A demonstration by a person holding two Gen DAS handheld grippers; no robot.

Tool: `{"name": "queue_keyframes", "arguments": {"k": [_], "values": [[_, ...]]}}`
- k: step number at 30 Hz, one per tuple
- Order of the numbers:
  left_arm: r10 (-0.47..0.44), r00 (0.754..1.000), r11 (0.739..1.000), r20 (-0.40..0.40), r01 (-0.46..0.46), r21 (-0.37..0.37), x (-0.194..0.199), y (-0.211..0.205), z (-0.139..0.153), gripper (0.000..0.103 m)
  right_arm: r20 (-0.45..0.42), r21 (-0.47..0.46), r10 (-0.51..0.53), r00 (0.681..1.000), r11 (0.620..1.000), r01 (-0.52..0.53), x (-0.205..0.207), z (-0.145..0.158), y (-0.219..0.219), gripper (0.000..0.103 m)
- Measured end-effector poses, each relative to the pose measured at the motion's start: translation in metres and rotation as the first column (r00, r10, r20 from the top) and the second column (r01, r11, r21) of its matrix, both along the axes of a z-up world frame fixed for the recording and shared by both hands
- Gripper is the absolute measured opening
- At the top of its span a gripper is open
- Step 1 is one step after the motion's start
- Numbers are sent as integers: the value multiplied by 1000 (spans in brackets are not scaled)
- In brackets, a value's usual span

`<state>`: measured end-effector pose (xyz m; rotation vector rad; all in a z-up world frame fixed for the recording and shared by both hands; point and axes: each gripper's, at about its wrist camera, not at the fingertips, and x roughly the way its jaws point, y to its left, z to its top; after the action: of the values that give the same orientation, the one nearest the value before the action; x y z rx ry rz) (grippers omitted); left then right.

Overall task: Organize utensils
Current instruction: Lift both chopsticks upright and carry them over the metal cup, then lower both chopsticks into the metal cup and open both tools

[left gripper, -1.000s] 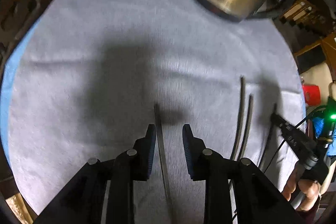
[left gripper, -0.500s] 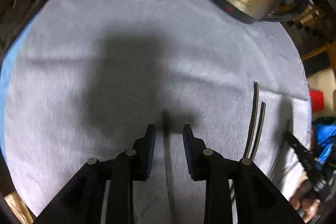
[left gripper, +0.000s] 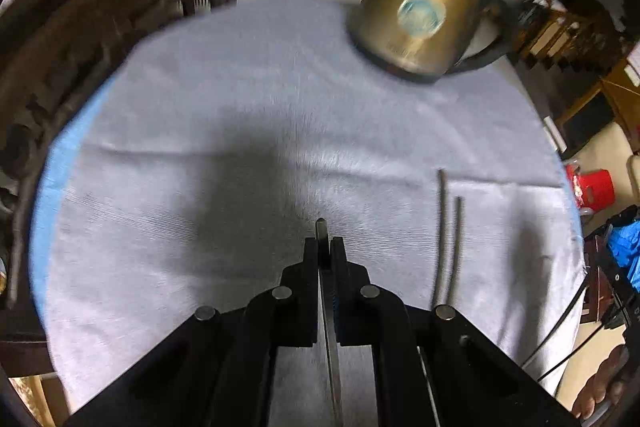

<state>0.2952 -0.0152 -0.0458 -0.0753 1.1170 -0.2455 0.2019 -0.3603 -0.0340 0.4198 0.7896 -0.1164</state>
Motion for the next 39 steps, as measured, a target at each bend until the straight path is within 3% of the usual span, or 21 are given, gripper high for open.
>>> {"name": "queue_keyframes", "arguments": {"k": [7,13,20,27,39], "values": [[3,974,999,225,8,-49,-78,21,69,5,184,-27,-4,983,1000,10,-59,46,17,7],[11,938,995,345,25,-98,-141,28,100,5,294,-52,10,956,999,5,-111,75,39,6],[19,911,993,411,31,-116,-190,28,108,5,390,-122,29,920,992,20,-165,97,69,6],[27,898,988,439,44,-150,-212,37,131,5,420,-171,72,905,985,1,-193,113,93,6],[24,834,978,552,96,-188,-254,44,181,5,514,-209,125,849,978,-17,-227,155,113,6]]}}
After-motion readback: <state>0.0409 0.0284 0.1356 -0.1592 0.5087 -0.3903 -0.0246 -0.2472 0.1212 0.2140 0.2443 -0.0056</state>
